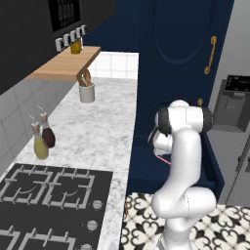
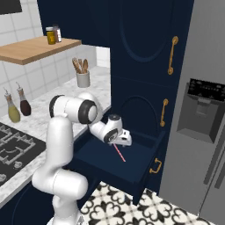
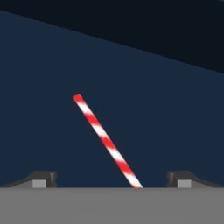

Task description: Take a straw from the drawer in front and place it inside the glass cup on the dining counter.

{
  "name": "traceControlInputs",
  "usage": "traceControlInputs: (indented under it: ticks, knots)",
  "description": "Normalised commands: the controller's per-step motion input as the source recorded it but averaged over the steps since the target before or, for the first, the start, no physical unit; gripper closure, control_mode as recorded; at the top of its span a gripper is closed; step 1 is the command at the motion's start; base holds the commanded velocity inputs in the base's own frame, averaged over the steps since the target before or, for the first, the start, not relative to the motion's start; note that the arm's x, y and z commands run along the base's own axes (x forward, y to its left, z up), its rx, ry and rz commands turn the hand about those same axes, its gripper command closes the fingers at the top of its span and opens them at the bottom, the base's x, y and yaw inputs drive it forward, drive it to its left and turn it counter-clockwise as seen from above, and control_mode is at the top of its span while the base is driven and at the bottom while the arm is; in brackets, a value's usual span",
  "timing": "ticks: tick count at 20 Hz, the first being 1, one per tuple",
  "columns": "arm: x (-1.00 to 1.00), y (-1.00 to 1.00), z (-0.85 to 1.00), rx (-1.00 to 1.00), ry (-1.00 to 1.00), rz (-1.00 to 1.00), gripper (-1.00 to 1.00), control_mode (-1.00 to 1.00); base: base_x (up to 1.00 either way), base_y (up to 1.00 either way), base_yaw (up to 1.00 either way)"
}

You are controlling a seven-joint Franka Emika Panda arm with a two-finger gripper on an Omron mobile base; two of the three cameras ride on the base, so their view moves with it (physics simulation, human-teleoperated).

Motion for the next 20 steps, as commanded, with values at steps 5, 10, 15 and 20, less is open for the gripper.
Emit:
traceControlInputs:
  ticks: [5, 10, 15, 20]
  knots:
    - [0.46, 0.0, -0.43, 0.0, 0.08, 0.02, -1.0, -1.0, 0.0, 0.0, 0.0]
    - [0.38, 0.09, -0.33, 0.0, 0.13, 0.04, -1.0, -1.0, 0.0, 0.0, 0.0]
    - [0.29, 0.15, -0.27, 0.0, 0.11, 0.04, -1.0, -1.0, 0.0, 0.0, 0.0]
    - [0.03, 0.02, -0.39, 0.0, 0.11, 0.02, 1.0, -1.0, 0.0, 0.0, 0.0]
